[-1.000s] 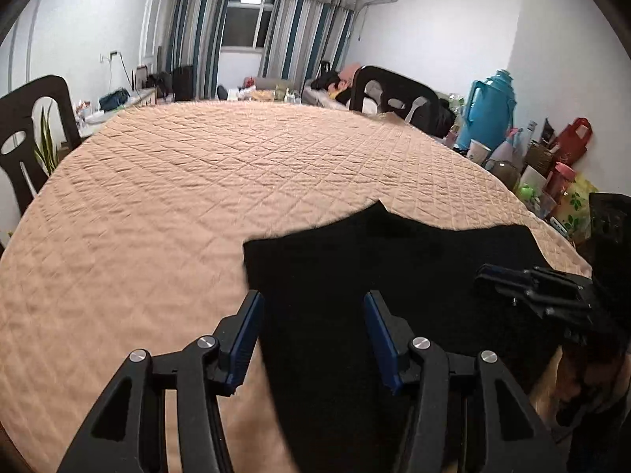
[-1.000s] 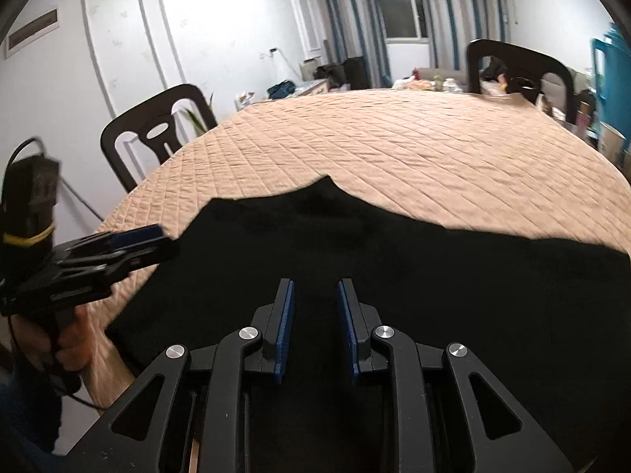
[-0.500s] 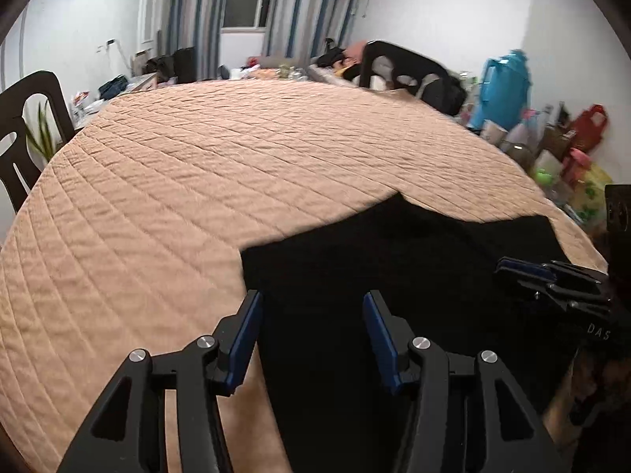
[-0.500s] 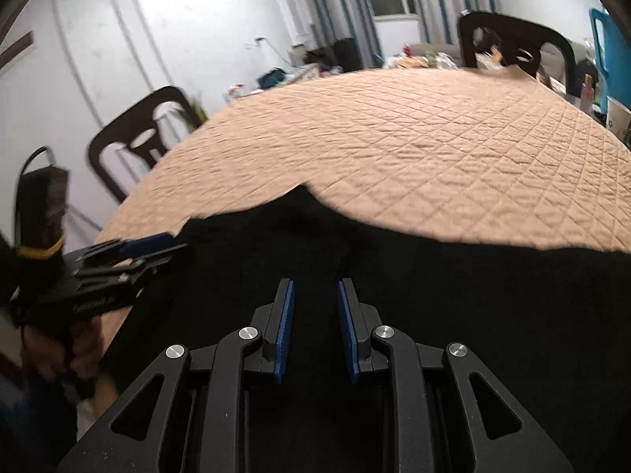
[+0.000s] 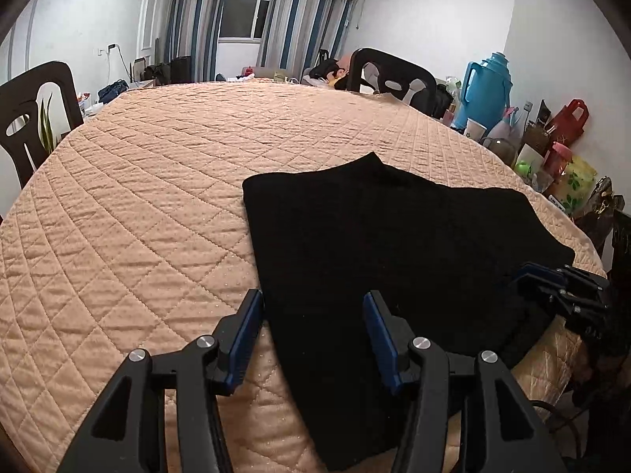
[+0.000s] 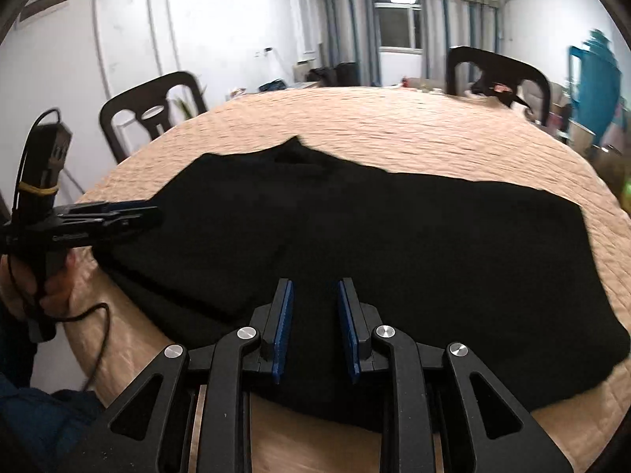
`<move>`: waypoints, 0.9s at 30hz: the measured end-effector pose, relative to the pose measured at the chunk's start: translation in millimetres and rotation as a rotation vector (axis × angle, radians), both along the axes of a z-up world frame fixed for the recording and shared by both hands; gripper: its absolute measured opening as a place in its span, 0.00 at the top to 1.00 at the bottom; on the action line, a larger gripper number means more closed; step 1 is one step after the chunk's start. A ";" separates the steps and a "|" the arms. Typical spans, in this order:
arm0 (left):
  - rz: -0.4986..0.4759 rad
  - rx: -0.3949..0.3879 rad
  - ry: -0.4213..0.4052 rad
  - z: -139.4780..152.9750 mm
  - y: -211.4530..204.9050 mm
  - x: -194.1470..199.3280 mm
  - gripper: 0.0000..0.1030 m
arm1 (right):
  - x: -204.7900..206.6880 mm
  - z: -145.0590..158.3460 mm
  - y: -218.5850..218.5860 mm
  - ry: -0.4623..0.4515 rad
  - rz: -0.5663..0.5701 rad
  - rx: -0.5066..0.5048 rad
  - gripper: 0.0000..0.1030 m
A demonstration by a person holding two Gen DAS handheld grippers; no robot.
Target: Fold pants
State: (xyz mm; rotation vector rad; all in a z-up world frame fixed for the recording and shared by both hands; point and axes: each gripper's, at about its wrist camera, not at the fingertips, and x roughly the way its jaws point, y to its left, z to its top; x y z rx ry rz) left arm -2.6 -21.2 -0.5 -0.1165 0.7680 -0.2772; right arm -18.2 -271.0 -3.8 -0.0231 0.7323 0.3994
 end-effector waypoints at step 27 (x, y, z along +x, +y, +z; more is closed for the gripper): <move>0.010 -0.028 -0.016 -2.0 4.7 -4.5 0.46 | -39.8 -6.1 -171.2 0.123 -0.549 0.564 0.46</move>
